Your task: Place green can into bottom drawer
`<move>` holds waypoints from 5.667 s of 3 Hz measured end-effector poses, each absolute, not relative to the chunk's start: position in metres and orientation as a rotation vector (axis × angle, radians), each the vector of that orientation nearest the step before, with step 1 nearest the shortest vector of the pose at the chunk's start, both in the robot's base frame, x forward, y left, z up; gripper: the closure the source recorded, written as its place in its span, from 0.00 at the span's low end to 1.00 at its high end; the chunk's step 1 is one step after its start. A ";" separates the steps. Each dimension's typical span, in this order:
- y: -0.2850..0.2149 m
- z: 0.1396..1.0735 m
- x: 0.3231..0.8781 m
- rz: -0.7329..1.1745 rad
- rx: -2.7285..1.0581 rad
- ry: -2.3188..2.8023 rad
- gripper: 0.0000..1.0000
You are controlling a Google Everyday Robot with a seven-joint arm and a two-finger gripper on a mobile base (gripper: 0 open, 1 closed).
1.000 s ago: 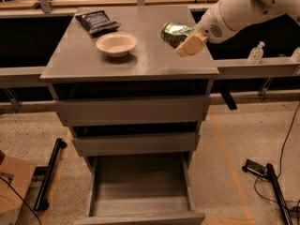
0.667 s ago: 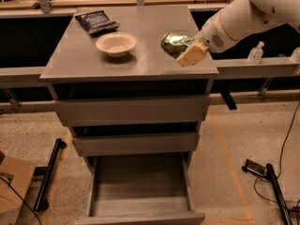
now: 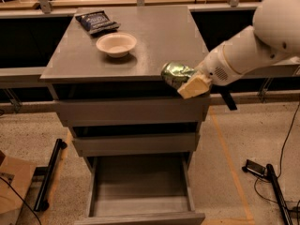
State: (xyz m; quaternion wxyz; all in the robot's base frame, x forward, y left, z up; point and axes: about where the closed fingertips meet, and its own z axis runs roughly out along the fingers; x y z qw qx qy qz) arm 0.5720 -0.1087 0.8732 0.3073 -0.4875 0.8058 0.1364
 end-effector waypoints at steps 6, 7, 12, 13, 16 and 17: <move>-0.054 0.618 0.534 0.600 -1.328 2.197 1.00; -0.052 0.609 0.532 0.605 -1.358 2.209 1.00; -0.065 0.423 0.553 0.440 -1.245 2.307 1.00; -0.062 0.411 0.555 0.458 -1.264 2.321 1.00; -0.036 0.272 0.561 0.713 -1.089 2.256 1.00; -0.031 0.228 0.564 0.795 -0.994 2.269 1.00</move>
Offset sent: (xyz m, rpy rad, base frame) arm -0.0269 0.0090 -0.0514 0.0089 0.0523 -0.0050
